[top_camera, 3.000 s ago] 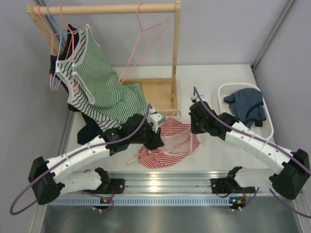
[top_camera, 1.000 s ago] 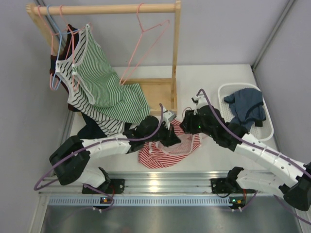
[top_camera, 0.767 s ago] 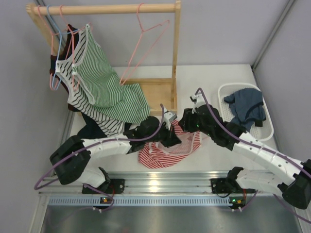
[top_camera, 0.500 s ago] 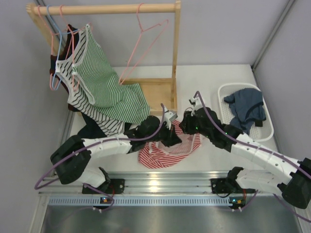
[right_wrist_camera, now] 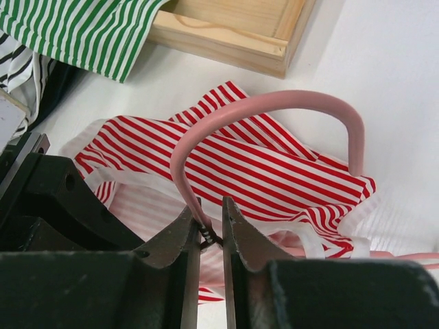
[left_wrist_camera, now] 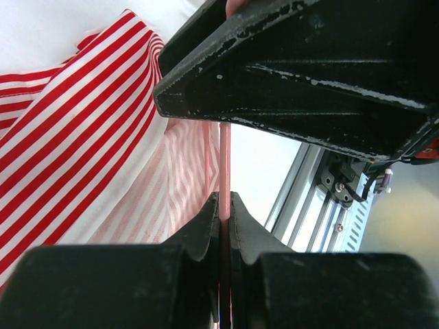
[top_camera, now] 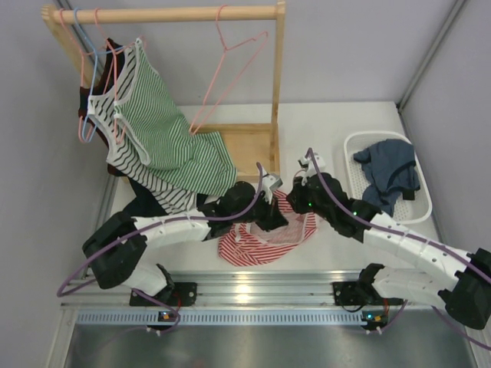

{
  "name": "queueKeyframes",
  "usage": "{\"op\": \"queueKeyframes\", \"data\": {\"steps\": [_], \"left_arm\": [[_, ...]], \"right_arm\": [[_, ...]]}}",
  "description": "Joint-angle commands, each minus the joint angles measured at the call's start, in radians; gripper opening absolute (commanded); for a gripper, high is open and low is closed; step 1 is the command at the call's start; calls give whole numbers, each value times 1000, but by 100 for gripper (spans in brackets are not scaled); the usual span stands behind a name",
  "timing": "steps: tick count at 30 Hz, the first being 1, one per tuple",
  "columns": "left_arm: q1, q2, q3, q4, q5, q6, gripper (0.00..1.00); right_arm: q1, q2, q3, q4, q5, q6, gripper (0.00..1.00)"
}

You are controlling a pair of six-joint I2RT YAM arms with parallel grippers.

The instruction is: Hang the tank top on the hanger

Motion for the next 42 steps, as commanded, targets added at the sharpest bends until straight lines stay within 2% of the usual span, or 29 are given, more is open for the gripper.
{"op": "queueKeyframes", "data": {"steps": [1, 3, 4, 7, 10, 14, 19, 22, 28, 30, 34, 39, 42], "left_arm": [[-6, 9, 37, 38, 13, 23, 0], [-6, 9, 42, 23, 5, 21, 0], [-6, 9, 48, 8, -2, 20, 4], [-7, -11, 59, -29, -47, 17, 24], [-6, -51, 66, -75, -91, 20, 33], [-6, -108, 72, -140, -151, 15, 51], [-6, -249, 46, -212, -272, -8, 51], [-4, -347, 29, -284, -407, -22, 51], [4, -493, 3, -518, -620, -72, 54], [11, -507, -12, -574, -628, -89, 54], [27, -580, -81, -577, -616, -120, 56], [106, -561, -96, -598, -565, -129, 56], [135, -556, -121, -545, -493, -115, 56]], "right_arm": [[14, -33, -5, 73, 60, 16, 0], [14, -38, -8, 78, 72, 15, 0], [15, -38, -11, 78, 75, 12, 0], [18, -40, -22, 82, 81, 6, 0], [24, -46, -34, 87, 88, 1, 0], [34, -50, -41, 85, 101, -8, 0], [47, -59, -56, 89, 120, -7, 0], [49, -61, -54, 79, 131, -8, 0], [51, -63, -48, 64, 147, -7, 0], [51, -58, -45, 61, 157, -4, 0], [51, -53, -41, 55, 158, -2, 0], [51, -58, -36, 49, 163, -1, 0], [51, -63, -38, 46, 164, 1, 0]]}}
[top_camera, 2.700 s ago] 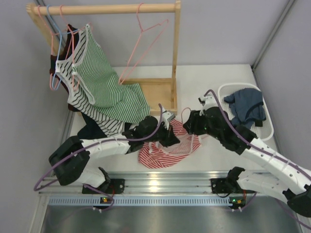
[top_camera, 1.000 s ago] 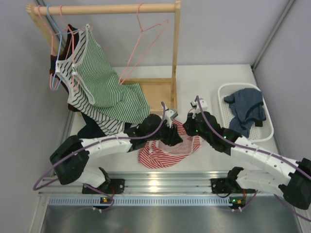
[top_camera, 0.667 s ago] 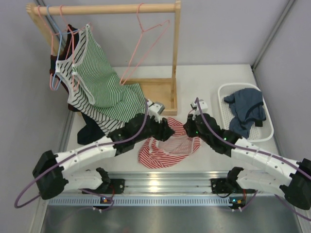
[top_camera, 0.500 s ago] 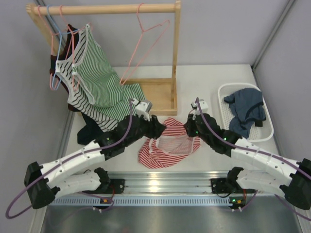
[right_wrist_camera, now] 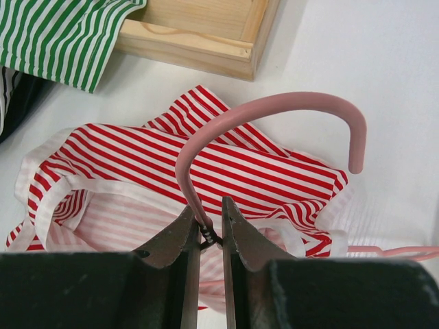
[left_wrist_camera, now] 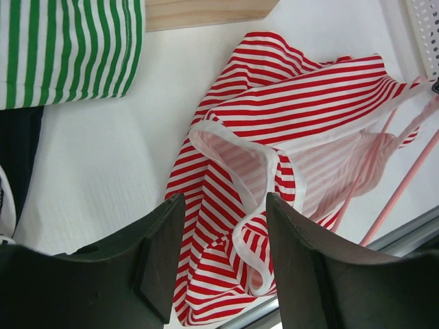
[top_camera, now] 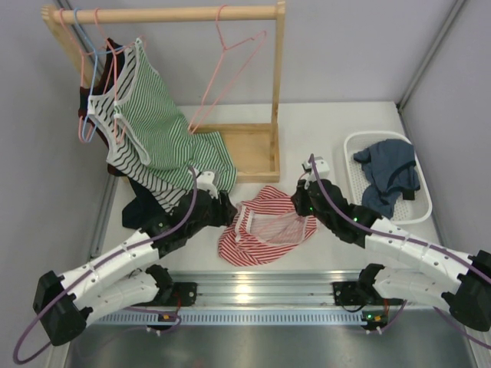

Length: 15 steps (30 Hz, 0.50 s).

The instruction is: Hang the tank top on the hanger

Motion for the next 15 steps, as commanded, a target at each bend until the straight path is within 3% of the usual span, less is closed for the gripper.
{"op": "queueKeyframes", "data": {"steps": [1, 6, 15], "left_arm": [[35, 9, -23, 78, 110, 1, 56], [92, 27, -70, 226, 287, -9, 55], [152, 101, -152, 452, 485, -54, 54]], "right_arm": [[14, -27, 23, 14, 35, 2, 0], [14, -21, 28, 4, 37, 4, 0], [14, -19, 39, 5, 38, 7, 0]]}}
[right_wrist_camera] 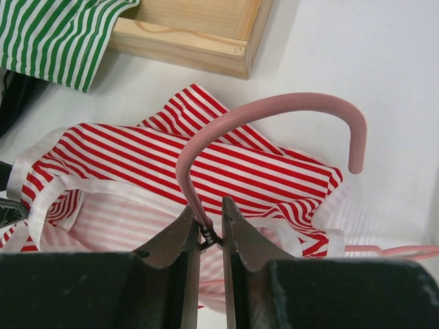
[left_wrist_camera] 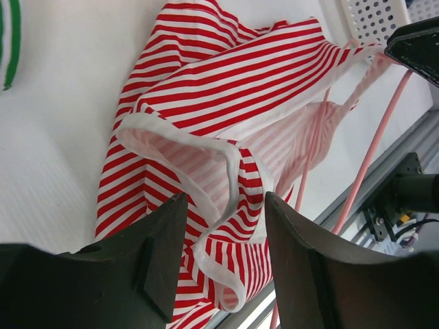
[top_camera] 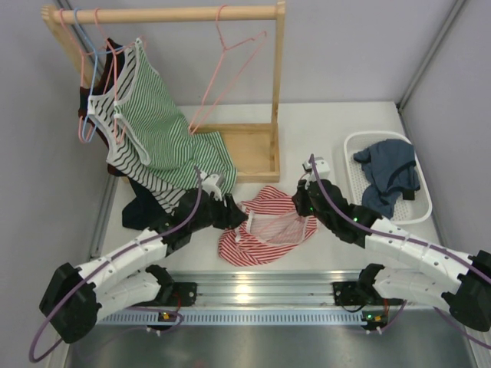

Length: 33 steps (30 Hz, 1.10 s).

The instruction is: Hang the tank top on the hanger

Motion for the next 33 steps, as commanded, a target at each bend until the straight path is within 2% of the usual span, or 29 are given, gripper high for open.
{"op": "queueKeyframes", "data": {"steps": [1, 4, 6, 8, 9, 10, 15, 23, 33], "left_arm": [[31, 32, -31, 205, 154, -35, 54], [37, 69, -43, 245, 185, -47, 51], [43, 74, -54, 265, 191, -62, 42], [57, 65, -77, 296, 213, -79, 27], [75, 53, -92, 299, 216, -98, 7], [86, 45, -98, 301, 214, -105, 0], [115, -44, -169, 290, 185, -171, 0], [126, -211, -195, 98, 113, -176, 0], [127, -345, -262, -14, 110, -205, 0]], "right_arm": [[14, -16, 37, 16, 26, 7, 0], [13, -10, 37, 17, 24, 13, 0], [14, -5, 39, 19, 27, 14, 0], [14, -4, 39, 16, 38, 19, 0], [14, -1, 40, 14, 43, 21, 0], [14, -1, 45, 13, 53, 24, 0], [13, 19, 63, -16, 95, 45, 0], [13, 58, 99, -42, 156, 85, 0], [13, 71, 120, -67, 199, 108, 0]]}}
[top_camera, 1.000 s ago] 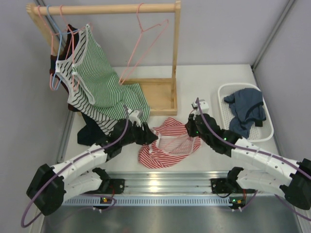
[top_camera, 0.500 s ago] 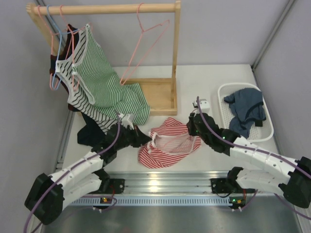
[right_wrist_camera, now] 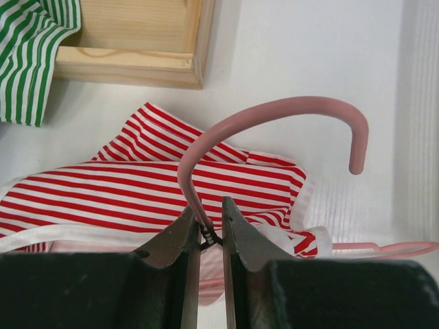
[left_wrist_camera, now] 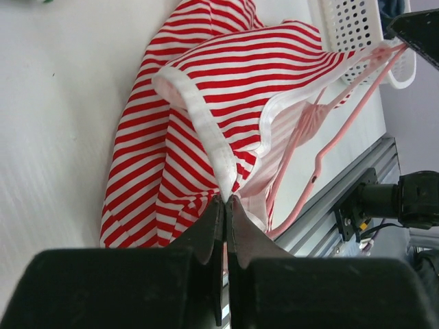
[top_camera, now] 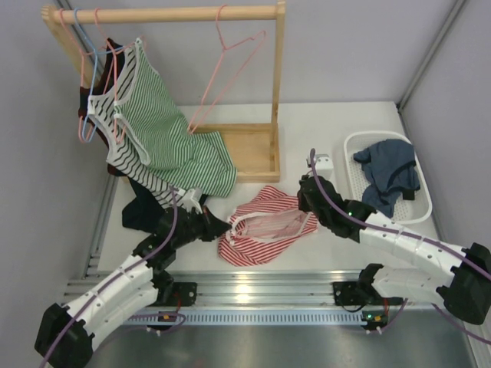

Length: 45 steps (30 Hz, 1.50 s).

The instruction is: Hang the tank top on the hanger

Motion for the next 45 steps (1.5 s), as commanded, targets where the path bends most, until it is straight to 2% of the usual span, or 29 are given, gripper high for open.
{"op": "queueKeyframes", "data": {"steps": [1, 7, 12, 20, 25, 33, 45], "left_arm": [[7, -50, -21, -64, 3, -29, 0], [6, -141, -7, -123, 23, -30, 0], [6, -150, 10, -173, 63, -18, 0], [6, -153, 44, -181, 113, -13, 0], [6, -158, 61, -146, 104, -69, 0], [6, -146, 68, -16, 135, -211, 0], [-14, 81, 114, 310, 123, -333, 0]], "right_arm": [[10, 3, 68, -6, 50, 18, 0], [10, -1, 56, -3, 60, 34, 0], [7, -6, 53, -3, 60, 35, 0], [1, -6, 59, -1, 61, 34, 0], [2, -12, 46, 5, 58, 38, 0], [2, -6, 43, 9, 51, 52, 0], [23, 40, 91, 26, 52, 74, 0]]}}
